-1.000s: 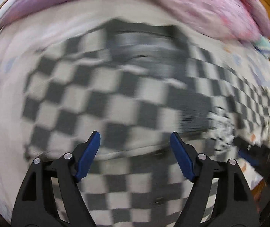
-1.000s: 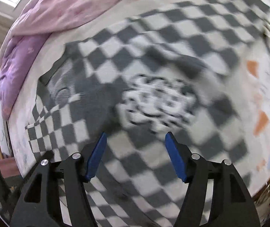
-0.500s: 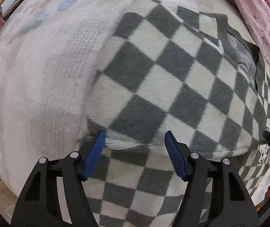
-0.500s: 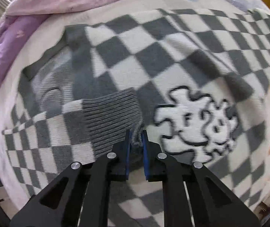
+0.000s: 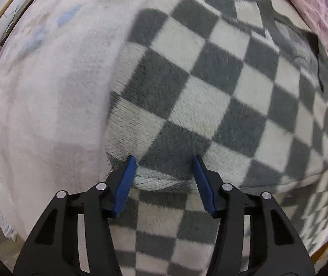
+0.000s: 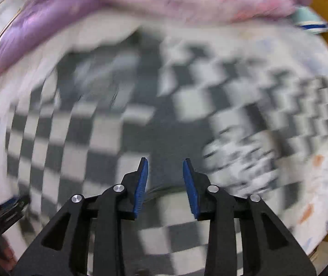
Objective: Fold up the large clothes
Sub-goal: 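Lower the cuff onto the cardigan front and open the left tool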
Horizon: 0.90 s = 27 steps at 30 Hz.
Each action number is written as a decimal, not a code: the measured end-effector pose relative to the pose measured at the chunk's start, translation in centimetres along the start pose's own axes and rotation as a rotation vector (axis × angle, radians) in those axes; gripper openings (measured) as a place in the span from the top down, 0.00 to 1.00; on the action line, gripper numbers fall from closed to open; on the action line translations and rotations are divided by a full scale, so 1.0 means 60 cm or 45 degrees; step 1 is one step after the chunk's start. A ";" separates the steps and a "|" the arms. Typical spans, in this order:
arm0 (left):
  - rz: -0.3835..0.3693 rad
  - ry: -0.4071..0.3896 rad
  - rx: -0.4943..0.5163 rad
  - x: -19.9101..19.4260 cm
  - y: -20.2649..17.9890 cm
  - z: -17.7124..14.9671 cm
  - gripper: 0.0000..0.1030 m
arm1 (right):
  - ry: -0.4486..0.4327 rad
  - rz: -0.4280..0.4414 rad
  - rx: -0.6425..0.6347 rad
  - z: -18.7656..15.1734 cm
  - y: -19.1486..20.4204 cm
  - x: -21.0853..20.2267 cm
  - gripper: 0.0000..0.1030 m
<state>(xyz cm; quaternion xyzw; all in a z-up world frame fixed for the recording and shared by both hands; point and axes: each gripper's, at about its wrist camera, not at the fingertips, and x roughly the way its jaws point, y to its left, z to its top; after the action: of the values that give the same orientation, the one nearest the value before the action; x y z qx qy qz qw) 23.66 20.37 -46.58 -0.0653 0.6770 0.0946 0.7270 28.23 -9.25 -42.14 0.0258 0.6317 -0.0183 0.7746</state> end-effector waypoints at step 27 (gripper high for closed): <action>-0.022 -0.135 0.155 -0.046 -0.023 0.201 0.37 | 0.105 0.026 -0.005 0.084 -0.015 0.021 0.43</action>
<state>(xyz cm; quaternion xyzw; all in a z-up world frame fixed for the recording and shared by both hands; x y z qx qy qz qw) 35.54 21.59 -42.99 -0.0217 0.6416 0.0504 0.7651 33.36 -10.46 -42.36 0.0314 0.6629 -0.0081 0.7480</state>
